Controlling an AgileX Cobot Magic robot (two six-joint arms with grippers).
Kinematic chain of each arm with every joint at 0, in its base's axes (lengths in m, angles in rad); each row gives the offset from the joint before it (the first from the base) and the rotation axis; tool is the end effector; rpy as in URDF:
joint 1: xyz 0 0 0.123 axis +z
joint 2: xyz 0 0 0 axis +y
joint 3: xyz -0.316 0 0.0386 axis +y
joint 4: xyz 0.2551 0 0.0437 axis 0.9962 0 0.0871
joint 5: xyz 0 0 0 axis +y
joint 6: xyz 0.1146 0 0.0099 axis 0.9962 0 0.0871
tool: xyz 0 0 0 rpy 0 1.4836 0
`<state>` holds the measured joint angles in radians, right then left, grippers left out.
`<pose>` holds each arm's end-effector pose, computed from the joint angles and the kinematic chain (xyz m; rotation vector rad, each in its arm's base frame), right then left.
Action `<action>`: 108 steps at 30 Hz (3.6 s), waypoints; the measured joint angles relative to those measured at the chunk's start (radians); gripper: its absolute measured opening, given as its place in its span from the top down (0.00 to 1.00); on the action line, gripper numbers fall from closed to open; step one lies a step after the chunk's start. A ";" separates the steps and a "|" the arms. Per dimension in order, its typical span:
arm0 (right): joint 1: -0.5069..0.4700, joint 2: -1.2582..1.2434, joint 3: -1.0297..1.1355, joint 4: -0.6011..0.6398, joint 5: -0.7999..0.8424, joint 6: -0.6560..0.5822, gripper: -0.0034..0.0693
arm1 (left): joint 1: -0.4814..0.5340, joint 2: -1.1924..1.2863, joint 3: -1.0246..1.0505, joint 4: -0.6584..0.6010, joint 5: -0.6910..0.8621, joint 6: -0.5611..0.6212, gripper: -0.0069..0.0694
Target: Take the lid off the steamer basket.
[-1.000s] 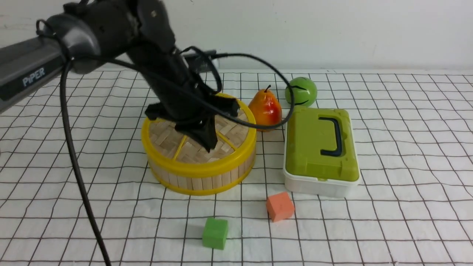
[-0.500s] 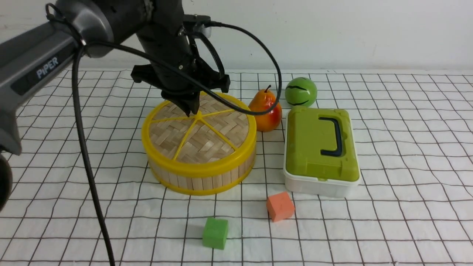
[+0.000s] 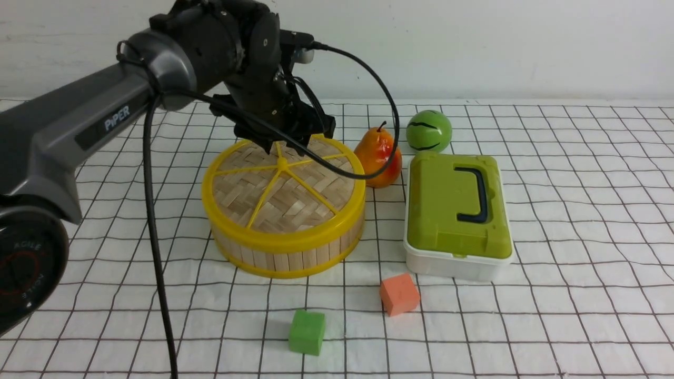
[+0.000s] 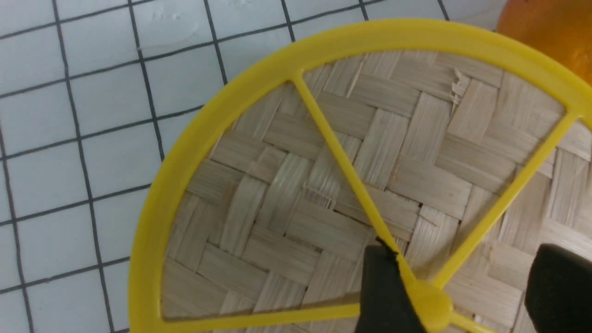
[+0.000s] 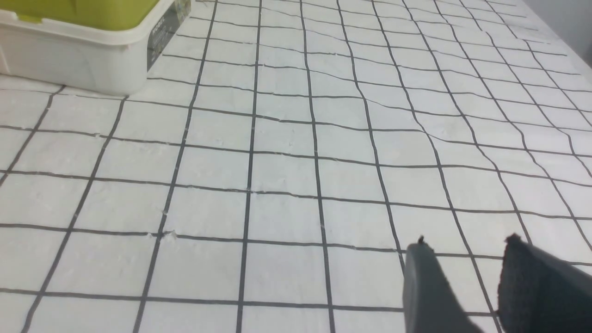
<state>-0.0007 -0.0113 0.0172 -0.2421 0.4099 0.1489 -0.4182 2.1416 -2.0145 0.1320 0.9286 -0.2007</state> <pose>0.0477 -0.0110 0.1643 -0.0036 1.8896 -0.1413 0.4864 -0.2029 0.2850 0.3326 2.5072 -0.0821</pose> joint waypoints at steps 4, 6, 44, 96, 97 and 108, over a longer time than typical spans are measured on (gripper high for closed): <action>0.000 0.000 0.000 0.000 0.000 0.000 0.62 | 0.000 0.021 0.000 0.005 0.005 -0.015 0.46; 0.000 0.000 0.000 0.000 0.000 0.000 0.62 | 0.000 0.023 0.000 0.010 0.011 -0.040 0.54; 0.000 0.000 0.000 0.000 0.000 0.000 0.62 | 0.438 -0.349 0.471 0.057 -0.161 -0.034 0.77; 0.000 0.000 0.000 0.000 0.000 0.000 0.62 | 0.436 -2.080 1.684 -0.517 -0.470 0.570 0.93; 0.000 0.000 0.000 0.000 0.000 0.000 0.62 | 0.436 -2.091 1.693 -0.522 -0.466 0.570 0.93; 0.000 0.000 0.000 0.000 0.000 0.000 0.62 | 0.436 -2.152 1.854 -0.491 -0.415 0.571 0.93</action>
<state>-0.0007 -0.0113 0.0172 -0.2421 0.4099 0.1489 0.0176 -0.0101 -0.1604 -0.3591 0.5140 0.3702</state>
